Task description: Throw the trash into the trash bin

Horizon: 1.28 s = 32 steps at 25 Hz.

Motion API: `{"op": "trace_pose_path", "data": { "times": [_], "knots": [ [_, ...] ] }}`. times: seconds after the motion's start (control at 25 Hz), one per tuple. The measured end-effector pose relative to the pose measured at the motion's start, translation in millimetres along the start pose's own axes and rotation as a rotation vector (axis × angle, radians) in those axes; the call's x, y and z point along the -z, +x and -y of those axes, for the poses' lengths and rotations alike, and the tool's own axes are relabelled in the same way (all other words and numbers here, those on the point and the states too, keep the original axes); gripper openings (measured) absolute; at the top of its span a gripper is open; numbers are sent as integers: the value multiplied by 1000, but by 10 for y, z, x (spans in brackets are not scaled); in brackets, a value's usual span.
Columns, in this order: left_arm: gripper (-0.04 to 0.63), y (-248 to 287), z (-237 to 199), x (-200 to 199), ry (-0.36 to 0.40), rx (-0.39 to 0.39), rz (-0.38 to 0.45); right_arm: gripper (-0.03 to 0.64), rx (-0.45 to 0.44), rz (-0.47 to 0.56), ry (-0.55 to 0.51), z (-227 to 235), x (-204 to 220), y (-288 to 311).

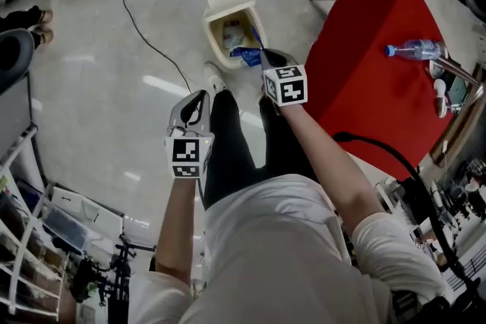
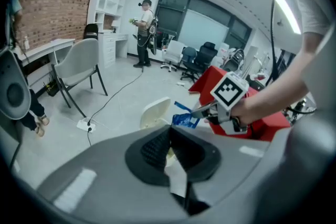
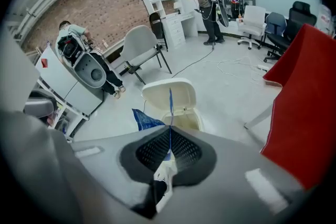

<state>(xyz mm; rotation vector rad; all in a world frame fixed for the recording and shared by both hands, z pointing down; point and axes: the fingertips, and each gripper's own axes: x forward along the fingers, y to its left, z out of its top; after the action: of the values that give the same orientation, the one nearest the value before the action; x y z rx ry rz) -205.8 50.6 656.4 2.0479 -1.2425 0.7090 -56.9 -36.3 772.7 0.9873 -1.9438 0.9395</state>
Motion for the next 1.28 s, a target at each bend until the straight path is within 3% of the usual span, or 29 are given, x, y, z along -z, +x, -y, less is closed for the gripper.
{"op": "trace_pose_path", "data": {
  "times": [0.4,0.48,0.56,0.84,1.16,1.28],
  "knots": [
    [5,540,-213,558,-40,28,-51,8,36,-78,47,272,448,1069],
    [5,609,-246,632,-47,32,-58,96,28,-93,46,302,468,1203],
    [5,611,-265,664,-56,37,-69,112,27,-103,40,297,457,1236],
    [5,473,-134,696,-42,39,-79,112,14,-95,26,191,497,950],
    [5,56,164,229,22,37,-44,110,-38,-34,48,7,143,112],
    [5,-140,315,39,38,48,-27,68,-63,-9,50,-64,34,-263]
  ]
}}
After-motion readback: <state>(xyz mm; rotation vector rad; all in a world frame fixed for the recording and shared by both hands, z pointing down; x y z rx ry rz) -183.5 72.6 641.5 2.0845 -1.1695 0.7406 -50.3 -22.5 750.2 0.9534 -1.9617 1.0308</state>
